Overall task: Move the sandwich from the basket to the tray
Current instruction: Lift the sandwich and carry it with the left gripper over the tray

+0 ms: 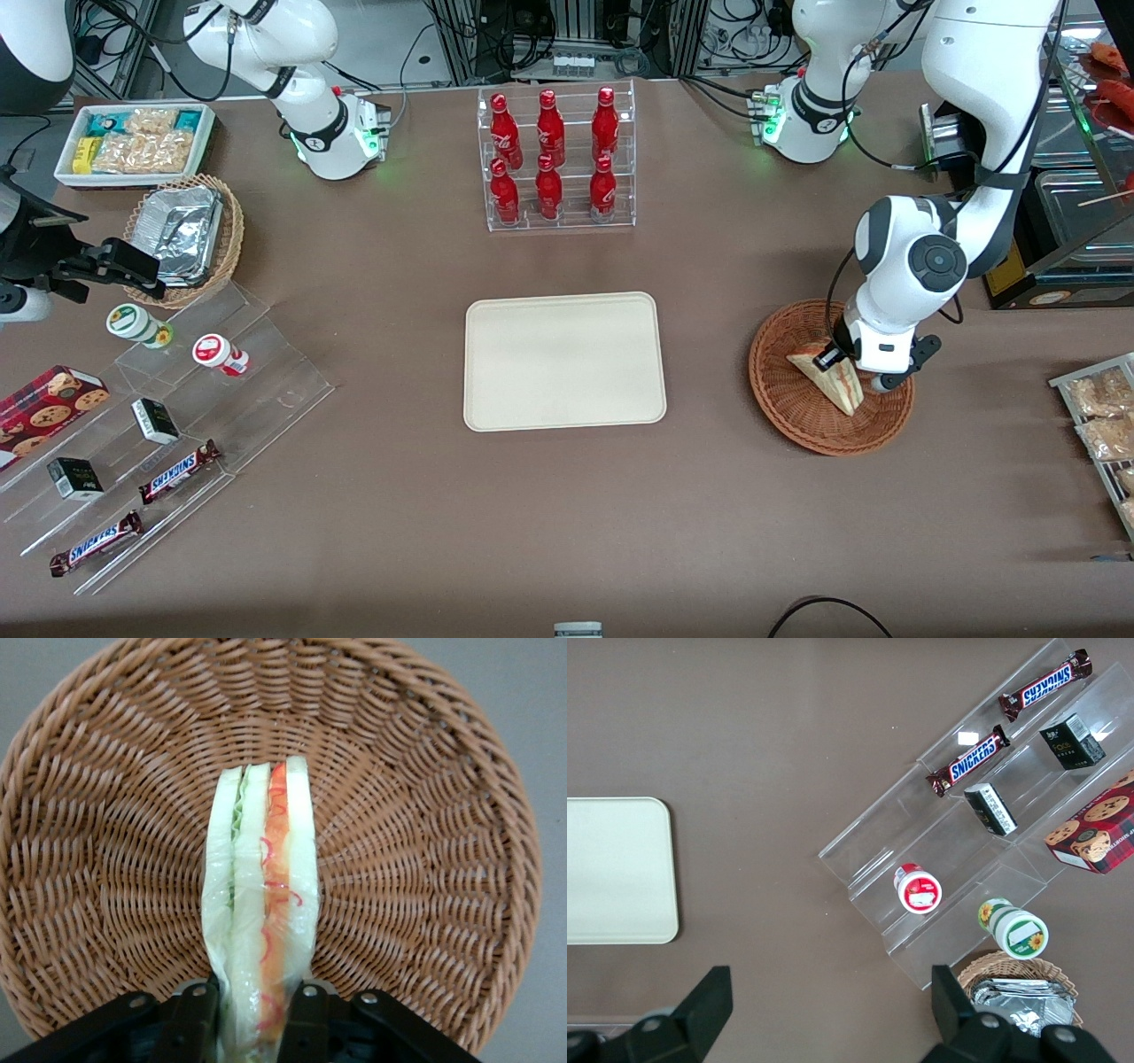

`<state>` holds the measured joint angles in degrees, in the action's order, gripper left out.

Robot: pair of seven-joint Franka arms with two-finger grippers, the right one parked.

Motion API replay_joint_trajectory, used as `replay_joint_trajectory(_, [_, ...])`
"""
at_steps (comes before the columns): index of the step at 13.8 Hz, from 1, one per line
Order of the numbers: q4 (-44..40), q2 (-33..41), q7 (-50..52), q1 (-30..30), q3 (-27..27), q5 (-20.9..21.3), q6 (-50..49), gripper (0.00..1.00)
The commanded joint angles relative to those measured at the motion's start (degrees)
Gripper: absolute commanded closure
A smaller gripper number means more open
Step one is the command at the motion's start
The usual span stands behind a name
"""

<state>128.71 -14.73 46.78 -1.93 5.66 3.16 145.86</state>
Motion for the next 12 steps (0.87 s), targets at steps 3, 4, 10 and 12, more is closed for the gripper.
replay_joint_trajectory(3, [-5.1,5.3,0.5,-0.6,0.4,1.1,-10.2,0.87])
replay_joint_trajectory(4, [-8.4,5.2,0.8,-1.2,0.7,1.1,-15.1,0.87])
replay_joint_trajectory(10, [-20.3,2.7,0.9,-11.1,1.1,0.8,-21.2,0.87])
replay_joint_trajectory(12, [-24.7,-0.5,1.1,-16.1,1.1,0.7,-21.8,0.87])
